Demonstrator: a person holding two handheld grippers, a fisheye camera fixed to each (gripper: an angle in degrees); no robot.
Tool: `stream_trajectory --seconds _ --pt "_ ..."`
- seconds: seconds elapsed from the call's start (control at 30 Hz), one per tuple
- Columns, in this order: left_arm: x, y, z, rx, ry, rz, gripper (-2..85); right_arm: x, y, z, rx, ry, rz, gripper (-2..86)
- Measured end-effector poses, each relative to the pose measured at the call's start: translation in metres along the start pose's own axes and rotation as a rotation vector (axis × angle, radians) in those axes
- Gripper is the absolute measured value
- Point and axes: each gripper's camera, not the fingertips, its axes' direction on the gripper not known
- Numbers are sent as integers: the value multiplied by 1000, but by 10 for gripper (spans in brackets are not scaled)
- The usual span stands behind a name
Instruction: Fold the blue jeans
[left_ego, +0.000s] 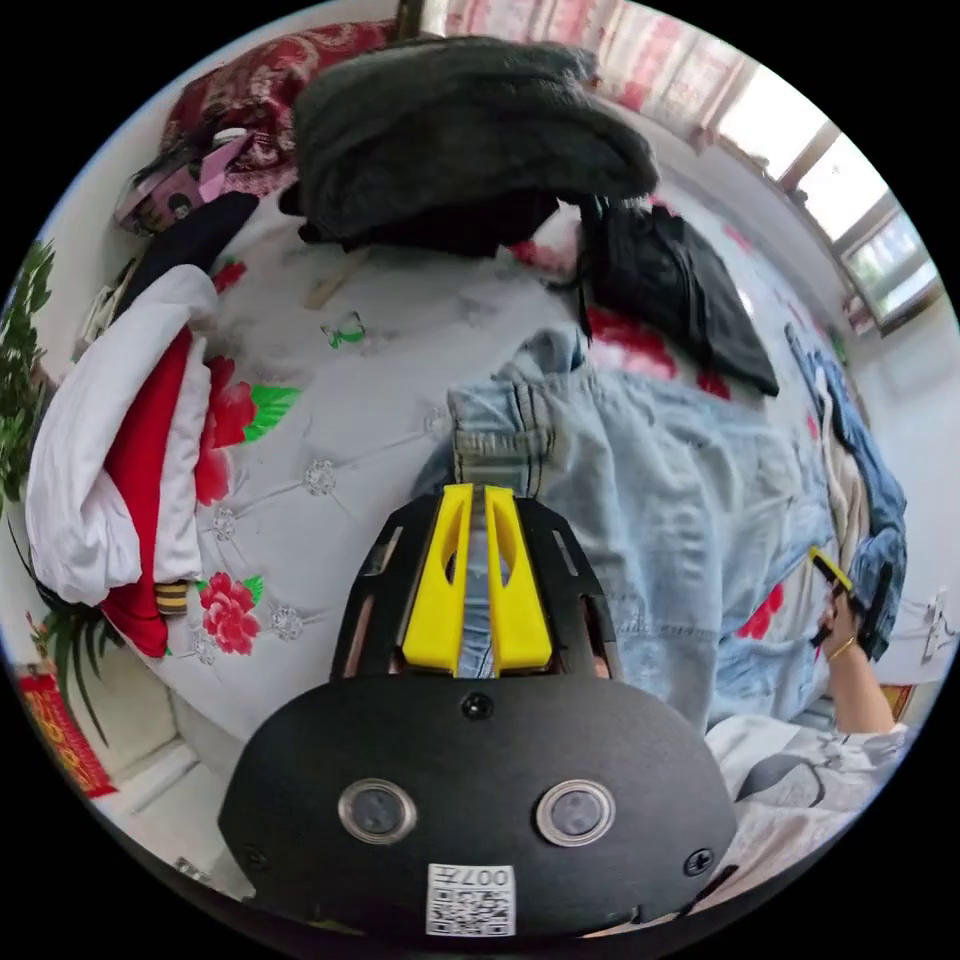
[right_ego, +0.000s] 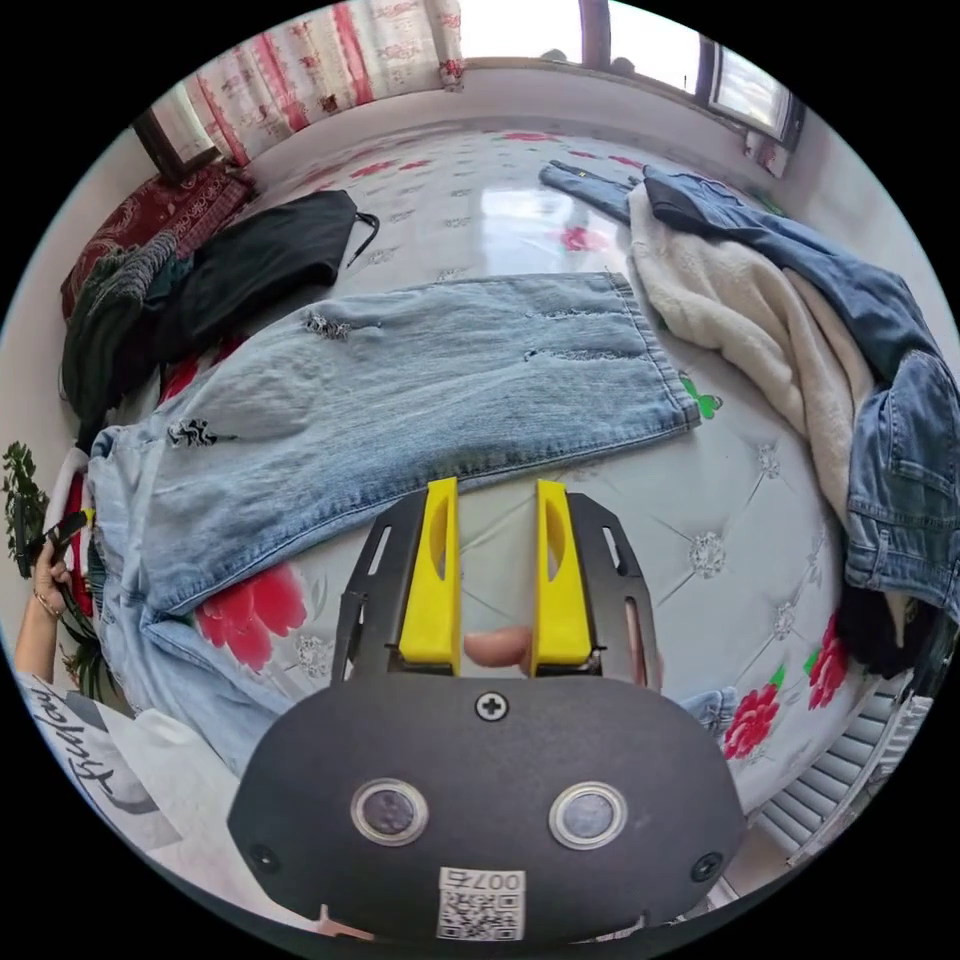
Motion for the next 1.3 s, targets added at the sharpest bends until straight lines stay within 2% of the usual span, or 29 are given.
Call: stream_trajectory --seconds 0.07,0.1,0.23,0.33,0.43,0.67,0.77,0.87,0.93,1.0,1.13,1.3 --pt "-12 -5 -33 168 94 -41 -4 7 14 4 19 -48 8 91" --pt "-15 -8 -36 176 103 -46 -6 10 21 6 20 -82 15 91" --pt "-38 -32 -27 57 -46 -65 -9 7 31 12 -28 -103 43 88" --pt "-51 -44 -6 -51 -6 -51 -9 -23 38 -5 26 -214 -14 85" --pt "-36 -42 16 -105 93 23 -10 -99 42 -34 130 -328 -177 84" --pt "38 -29 -2 24 103 258 -10 -409 63 -48 97 -648 -801 94" --pt "58 -19 3 -5 146 340 -10 -523 94 -24 51 -642 -1002 96" --pt "58 -4 12 -9 175 354 -9 -597 131 36 -105 -541 -1110 95" --pt "47 4 8 20 180 336 -9 -617 154 74 -233 -495 -1123 94" --pt "34 15 2 50 135 345 -8 -611 171 90 -220 -585 -1036 92" --pt "1 30 -13 118 -1 383 1 -604 194 99 -211 -600 -1039 89" --pt "15 32 -8 144 62 671 71 -628 230 85 -250 -686 -1190 85"
